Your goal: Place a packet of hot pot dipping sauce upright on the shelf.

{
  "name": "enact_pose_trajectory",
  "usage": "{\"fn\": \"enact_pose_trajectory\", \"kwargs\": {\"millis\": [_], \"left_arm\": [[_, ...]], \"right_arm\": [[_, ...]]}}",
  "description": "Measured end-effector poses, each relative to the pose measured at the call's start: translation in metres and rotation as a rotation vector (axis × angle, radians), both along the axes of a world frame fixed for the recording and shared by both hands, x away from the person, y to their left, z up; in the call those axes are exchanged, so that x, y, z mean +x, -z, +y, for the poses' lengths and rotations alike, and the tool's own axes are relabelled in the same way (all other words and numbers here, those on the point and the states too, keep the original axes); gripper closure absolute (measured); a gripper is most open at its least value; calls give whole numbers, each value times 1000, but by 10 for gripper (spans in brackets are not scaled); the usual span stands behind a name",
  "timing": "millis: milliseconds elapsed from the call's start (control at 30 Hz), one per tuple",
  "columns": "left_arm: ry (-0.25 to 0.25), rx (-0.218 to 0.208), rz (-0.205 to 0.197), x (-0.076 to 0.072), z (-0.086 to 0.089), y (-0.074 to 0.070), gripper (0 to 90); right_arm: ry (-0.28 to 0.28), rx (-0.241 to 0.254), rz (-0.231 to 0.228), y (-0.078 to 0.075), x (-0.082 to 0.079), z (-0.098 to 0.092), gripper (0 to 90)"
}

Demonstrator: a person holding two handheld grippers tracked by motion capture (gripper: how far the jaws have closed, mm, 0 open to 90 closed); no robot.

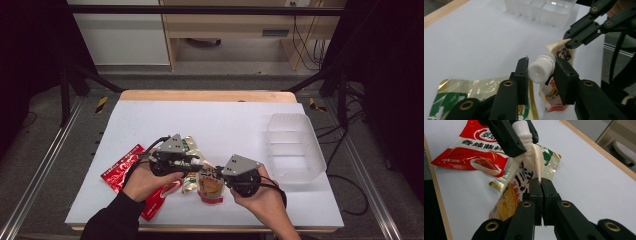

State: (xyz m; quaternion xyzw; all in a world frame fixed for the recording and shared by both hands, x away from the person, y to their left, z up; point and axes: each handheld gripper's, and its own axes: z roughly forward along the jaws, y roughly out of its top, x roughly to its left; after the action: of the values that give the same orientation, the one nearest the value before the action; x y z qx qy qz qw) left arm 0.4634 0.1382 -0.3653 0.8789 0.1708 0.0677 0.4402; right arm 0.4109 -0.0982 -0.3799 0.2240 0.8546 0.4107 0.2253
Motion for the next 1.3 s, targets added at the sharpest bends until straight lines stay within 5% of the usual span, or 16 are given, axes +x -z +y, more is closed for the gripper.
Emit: {"fn": "enact_pose_trajectory", "kwargs": {"millis": [300,467,500,633,733,933,1067,1300], "left_arm": [[78,60,-40,-15,-15,-12,723],[99,71,-51,-17,-19,-15,728],[103,70,-56,-18,-20,-17,728],[122,85,-69,-19,-21,-19,729],[131,92,-72,-19,-22,-20,729],[144,99,-78,-21,-24,-22,730],[149,104,-82,-22,-24,-23,730],[158,99,-83,-23,-24,-23,730]], "right_arm": [[-3,-43,34,-4,-4,-10,841],[-5,-108,42,-10,-3,-12,700],[-13,-151,42,-14,-2,-12,582],[-50,-231,39,-22,2,-9,432],[-99,-286,33,-27,6,-5,368],[-159,-313,74,-33,16,5,300],[-196,-324,116,-35,21,11,306],[-256,-349,157,-39,26,17,572]]}}
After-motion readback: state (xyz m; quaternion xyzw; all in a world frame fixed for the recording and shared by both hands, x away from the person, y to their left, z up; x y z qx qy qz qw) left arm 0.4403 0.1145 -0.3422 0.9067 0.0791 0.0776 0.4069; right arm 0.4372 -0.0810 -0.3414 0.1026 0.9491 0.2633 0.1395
